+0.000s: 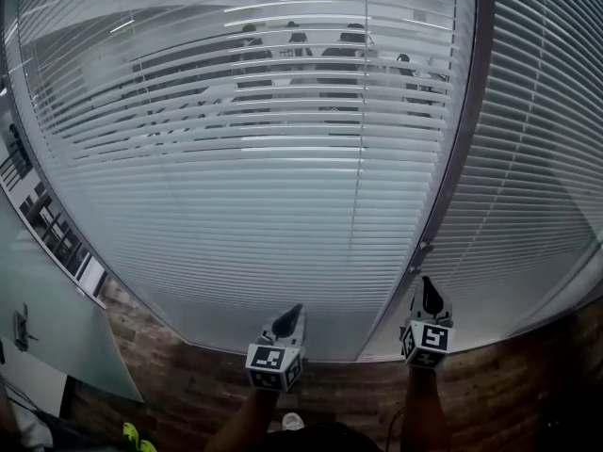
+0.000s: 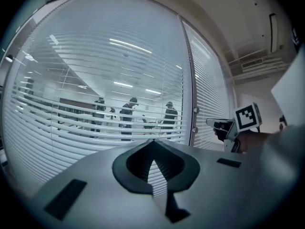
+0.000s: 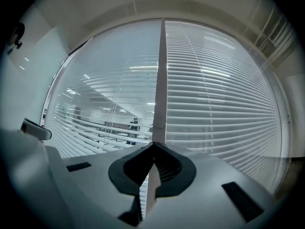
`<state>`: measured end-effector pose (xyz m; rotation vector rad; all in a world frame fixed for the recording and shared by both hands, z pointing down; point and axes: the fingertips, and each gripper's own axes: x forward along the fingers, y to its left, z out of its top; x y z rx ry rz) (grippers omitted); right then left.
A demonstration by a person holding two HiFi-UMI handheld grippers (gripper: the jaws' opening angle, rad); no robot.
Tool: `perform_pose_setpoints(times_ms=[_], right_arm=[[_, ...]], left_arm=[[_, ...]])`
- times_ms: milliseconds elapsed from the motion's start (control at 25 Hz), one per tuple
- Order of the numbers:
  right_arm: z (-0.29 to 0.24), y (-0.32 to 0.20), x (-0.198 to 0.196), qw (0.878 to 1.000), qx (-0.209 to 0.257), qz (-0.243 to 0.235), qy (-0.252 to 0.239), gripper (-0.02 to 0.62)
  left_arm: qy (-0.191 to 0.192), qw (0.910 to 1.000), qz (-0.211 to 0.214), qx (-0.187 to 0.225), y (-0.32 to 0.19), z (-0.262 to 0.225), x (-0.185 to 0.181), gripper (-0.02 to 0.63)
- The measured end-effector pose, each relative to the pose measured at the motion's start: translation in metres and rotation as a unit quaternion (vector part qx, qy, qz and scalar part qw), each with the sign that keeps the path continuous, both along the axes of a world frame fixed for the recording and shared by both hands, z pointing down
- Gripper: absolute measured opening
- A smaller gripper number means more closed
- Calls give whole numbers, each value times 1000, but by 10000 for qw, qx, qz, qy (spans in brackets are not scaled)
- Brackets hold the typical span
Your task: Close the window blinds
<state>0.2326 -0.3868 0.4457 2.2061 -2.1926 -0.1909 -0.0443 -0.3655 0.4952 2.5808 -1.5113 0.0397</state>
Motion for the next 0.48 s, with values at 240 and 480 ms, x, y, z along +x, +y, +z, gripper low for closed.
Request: perform_pose_setpoints(times_ms=[240, 480], right_arm=[[-2, 0, -5, 10000, 26, 64, 18, 3], [-8, -10, -5, 9997, 73, 192, 118, 3]], left_arm=[[281, 9995, 117, 51, -5, -17, 12, 0], [171, 9993, 224, 261, -13, -24, 22, 0]])
